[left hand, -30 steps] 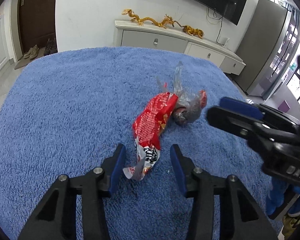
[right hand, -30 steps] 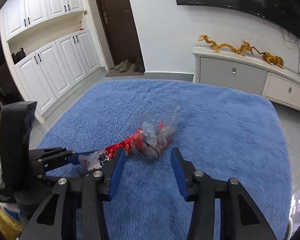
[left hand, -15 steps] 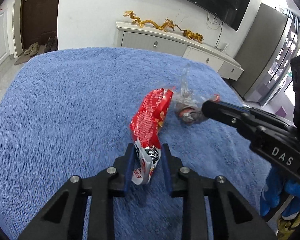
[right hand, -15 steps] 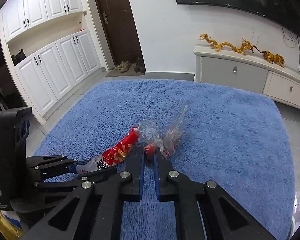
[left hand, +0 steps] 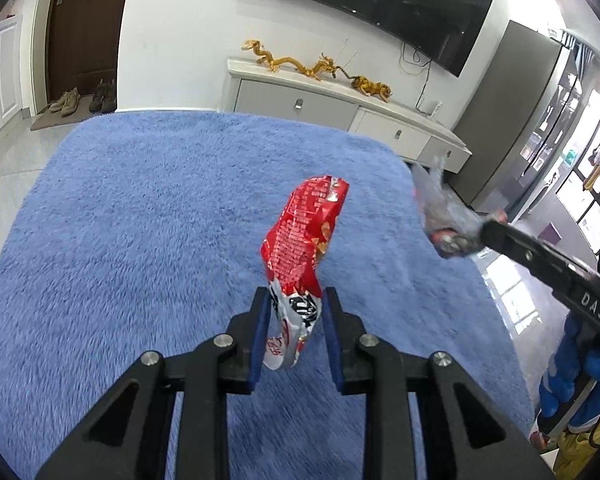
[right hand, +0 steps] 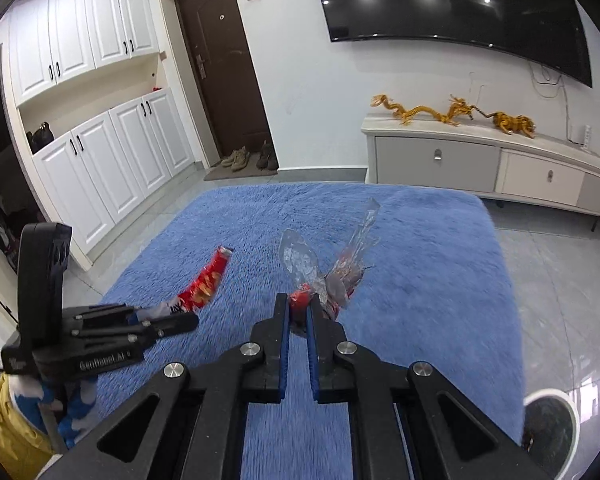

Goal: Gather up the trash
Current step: 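Carry the red chip bag and clear wrapper over the trash bin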

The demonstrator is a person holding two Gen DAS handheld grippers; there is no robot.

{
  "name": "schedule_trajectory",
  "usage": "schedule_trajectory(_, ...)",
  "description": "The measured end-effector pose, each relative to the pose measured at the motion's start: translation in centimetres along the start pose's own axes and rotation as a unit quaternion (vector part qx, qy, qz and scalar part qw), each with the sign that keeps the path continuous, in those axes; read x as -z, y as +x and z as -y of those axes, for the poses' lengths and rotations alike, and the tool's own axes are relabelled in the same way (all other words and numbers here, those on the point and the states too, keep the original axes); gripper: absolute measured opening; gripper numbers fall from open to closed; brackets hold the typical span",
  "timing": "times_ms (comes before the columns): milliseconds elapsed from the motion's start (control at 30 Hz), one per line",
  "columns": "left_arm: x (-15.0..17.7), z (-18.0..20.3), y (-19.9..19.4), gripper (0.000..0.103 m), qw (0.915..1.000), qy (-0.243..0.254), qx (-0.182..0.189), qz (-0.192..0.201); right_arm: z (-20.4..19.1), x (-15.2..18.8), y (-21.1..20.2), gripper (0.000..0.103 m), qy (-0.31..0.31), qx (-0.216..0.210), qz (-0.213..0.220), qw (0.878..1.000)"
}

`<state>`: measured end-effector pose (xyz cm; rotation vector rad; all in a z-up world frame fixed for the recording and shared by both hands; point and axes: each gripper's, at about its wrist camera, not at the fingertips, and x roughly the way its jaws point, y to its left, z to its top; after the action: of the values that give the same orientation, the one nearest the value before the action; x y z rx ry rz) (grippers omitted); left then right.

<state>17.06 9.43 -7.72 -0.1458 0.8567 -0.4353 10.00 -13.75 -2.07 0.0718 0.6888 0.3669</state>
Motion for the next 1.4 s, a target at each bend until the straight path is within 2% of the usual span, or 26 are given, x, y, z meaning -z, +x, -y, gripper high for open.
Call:
schedule_trajectory(367, 1.7, 3.8, -5.6, 0.025, 0.9994, 0.019, 0.015, 0.024, 2.4, 3.4, -10.2, 0.008, 0.035, 0.044, 0.049, 0.997)
schedule_trajectory(733, 1.8, 10.3, -7.0, 0.025, 0.9970, 0.056, 0.042, 0.031, 7.4, 6.9, -17.1, 0.008, 0.088, 0.095, 0.087, 0.988)
schedule_trajectory(1067, 0.9, 19.5, -2.5, 0.025, 0.9906, 0.117, 0.070, -0.010, 14.6, 11.2, -20.1, 0.008, 0.162, 0.135, 0.100, 0.972)
schedule_trajectory(1400, 0.5, 30.0, 7.1, 0.025, 0.9771, 0.165, 0.106, -0.082, 24.9, 16.3, -17.9, 0.008, 0.249, 0.164, 0.062, 0.952)
